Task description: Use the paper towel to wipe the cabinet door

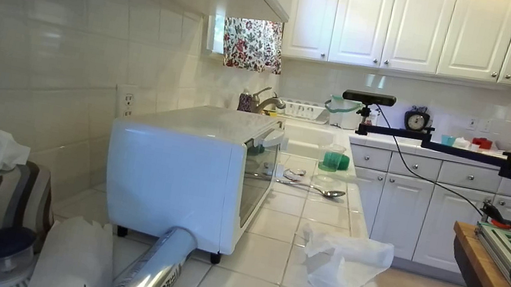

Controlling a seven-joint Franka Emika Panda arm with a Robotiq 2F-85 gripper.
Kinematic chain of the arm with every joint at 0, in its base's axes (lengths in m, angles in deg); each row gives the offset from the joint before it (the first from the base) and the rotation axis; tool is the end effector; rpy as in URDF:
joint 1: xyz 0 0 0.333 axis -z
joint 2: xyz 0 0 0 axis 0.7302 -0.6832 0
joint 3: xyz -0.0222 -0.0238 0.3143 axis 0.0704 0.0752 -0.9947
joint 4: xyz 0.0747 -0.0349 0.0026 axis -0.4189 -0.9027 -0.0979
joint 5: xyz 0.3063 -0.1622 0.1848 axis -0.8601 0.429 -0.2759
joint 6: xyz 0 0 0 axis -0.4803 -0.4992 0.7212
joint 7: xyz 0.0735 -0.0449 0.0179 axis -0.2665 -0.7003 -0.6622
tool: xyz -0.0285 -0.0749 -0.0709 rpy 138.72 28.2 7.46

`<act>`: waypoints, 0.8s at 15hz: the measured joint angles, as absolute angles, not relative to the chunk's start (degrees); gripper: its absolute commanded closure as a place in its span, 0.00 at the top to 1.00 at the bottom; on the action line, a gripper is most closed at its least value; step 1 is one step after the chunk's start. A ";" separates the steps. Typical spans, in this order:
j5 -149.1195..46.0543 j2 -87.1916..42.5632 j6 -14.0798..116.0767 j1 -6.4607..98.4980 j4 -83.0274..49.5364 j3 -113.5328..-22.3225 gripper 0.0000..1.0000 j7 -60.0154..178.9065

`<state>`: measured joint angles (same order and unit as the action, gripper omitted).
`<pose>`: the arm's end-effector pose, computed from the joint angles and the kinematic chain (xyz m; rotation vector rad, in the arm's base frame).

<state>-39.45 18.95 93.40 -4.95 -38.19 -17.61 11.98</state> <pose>0.5121 -0.1179 0.7263 2.0380 0.7664 1.7083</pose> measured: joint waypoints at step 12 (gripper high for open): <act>-39.48 17.91 91.92 -0.41 -45.06 -18.87 0.00 13.10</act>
